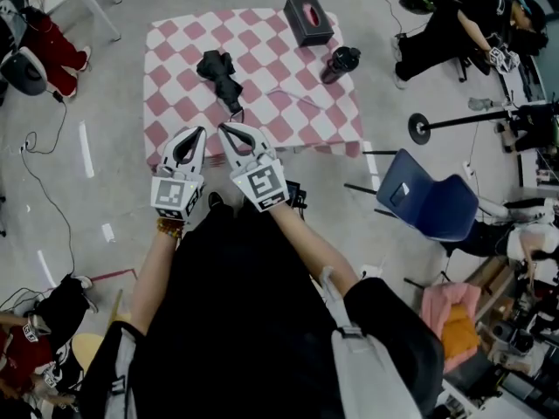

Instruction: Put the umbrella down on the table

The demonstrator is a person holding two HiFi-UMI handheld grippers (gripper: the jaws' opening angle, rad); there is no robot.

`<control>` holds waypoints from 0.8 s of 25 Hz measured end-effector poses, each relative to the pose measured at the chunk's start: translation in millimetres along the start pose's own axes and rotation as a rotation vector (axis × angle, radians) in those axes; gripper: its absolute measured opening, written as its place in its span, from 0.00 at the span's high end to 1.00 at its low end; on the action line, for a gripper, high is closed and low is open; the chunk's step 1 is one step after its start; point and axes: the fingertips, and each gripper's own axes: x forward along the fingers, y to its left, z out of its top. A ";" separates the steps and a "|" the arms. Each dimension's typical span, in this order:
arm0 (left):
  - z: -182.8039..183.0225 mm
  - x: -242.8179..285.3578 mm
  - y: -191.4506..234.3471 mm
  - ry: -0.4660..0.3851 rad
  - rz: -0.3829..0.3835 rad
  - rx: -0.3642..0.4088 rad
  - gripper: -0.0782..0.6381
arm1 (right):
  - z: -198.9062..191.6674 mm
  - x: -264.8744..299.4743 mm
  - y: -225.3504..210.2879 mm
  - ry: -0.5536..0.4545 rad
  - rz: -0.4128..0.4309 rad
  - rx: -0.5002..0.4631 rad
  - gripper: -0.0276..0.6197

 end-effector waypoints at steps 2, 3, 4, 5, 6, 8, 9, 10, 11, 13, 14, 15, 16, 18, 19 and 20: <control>-3.2 -1.2 1.3 -0.005 0.014 0.006 0.87 | -6.1 1.5 1.3 0.011 0.001 0.008 0.93; -5.3 -2.0 1.7 -0.005 0.019 0.007 0.87 | -9.9 2.0 1.8 0.017 0.001 0.012 0.93; -8.0 -2.8 1.9 -0.003 0.023 0.007 0.87 | -13.4 2.1 2.7 0.023 0.003 0.018 0.93; -10.9 -3.7 1.9 0.001 0.025 0.007 0.87 | -16.1 1.8 3.9 0.030 0.004 0.022 0.93; -13.8 -4.7 1.9 0.006 0.025 0.008 0.87 | -18.2 1.5 5.1 0.037 0.004 0.024 0.93; -18.9 -6.3 3.2 0.017 0.027 0.005 0.87 | -21.5 2.3 7.0 0.048 0.002 0.028 0.93; -20.9 -6.7 4.3 0.023 0.029 0.003 0.87 | -23.5 3.3 7.2 0.054 0.000 0.026 0.93; -22.7 -6.8 5.2 0.028 0.031 0.001 0.87 | -24.8 4.2 7.2 0.060 0.000 0.026 0.93; -23.8 -6.5 5.9 0.031 0.032 -0.001 0.87 | -25.5 4.8 7.3 0.065 0.002 0.027 0.93; -24.5 -5.8 7.1 0.033 0.034 -0.003 0.87 | -26.4 6.0 7.6 0.075 0.005 0.028 0.93; -24.8 -5.8 7.6 0.034 0.036 -0.004 0.87 | -27.1 6.4 8.1 0.078 0.007 0.027 0.93; -25.5 -6.2 7.9 0.036 0.037 -0.005 0.87 | -27.9 6.8 9.1 0.080 0.008 0.028 0.93; -26.5 -6.7 8.0 0.038 0.038 -0.007 0.87 | -28.9 7.0 10.3 0.082 0.010 0.030 0.93; -27.9 -7.8 8.2 0.040 0.040 -0.010 0.87 | -30.0 7.5 12.5 0.085 0.013 0.030 0.93; -27.9 -8.3 8.4 0.040 0.040 -0.010 0.87 | -30.2 7.9 13.5 0.086 0.015 0.028 0.93; -27.6 -8.7 8.7 0.039 0.040 -0.010 0.87 | -30.3 8.5 14.4 0.085 0.017 0.026 0.93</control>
